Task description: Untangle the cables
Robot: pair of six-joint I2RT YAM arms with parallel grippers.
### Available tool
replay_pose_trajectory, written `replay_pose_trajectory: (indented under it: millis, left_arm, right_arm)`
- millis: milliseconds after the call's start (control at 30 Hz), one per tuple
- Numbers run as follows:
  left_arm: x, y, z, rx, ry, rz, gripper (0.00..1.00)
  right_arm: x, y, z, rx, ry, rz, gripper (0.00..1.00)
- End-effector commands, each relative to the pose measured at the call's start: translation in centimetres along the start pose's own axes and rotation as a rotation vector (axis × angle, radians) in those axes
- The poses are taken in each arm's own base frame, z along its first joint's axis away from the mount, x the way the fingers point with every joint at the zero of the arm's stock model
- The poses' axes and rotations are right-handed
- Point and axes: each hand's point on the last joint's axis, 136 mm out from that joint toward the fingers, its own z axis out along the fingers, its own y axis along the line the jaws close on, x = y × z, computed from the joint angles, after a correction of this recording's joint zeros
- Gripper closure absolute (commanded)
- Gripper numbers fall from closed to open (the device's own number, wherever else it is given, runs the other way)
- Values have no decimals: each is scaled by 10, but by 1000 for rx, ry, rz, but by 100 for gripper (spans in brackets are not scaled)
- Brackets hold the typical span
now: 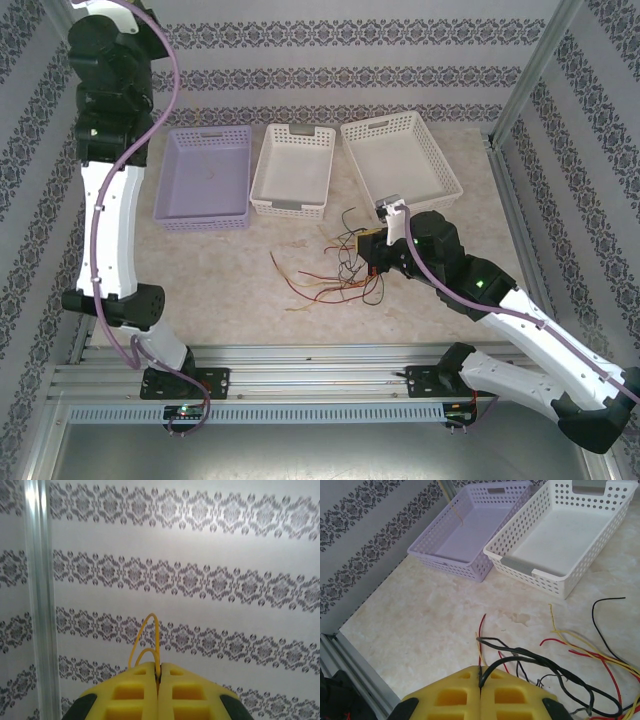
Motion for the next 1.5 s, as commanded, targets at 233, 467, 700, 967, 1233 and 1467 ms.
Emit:
replay_pose_trajectory:
  millis: [233,467,700,967,1233,1467]
  left_arm:
    - [136,-8,50,-52,199,75,100]
    - [238,-5,45,-53,379,13,93]
    - [323,13,17,-95,534,-87,86]
    - [375,46,-16,-198,656,-147,86]
    - [392,44,-39,-154,769,-208,52]
    - [378,14,-73,-22,842,-385,19]
  right_arm:
    - [-17,12,-12,-26,-59,-31,100]
    - [-30,23,-22,-54,-82,-47,100]
    - [-56,34,-39,-65,-115,-60,100]
    - [-92,53,-59,-91,-142,-74,100]
    - [-128,78,-75,-152,-168,-70,100]
    - [-156,100,-70,-203,-151,-90,100]
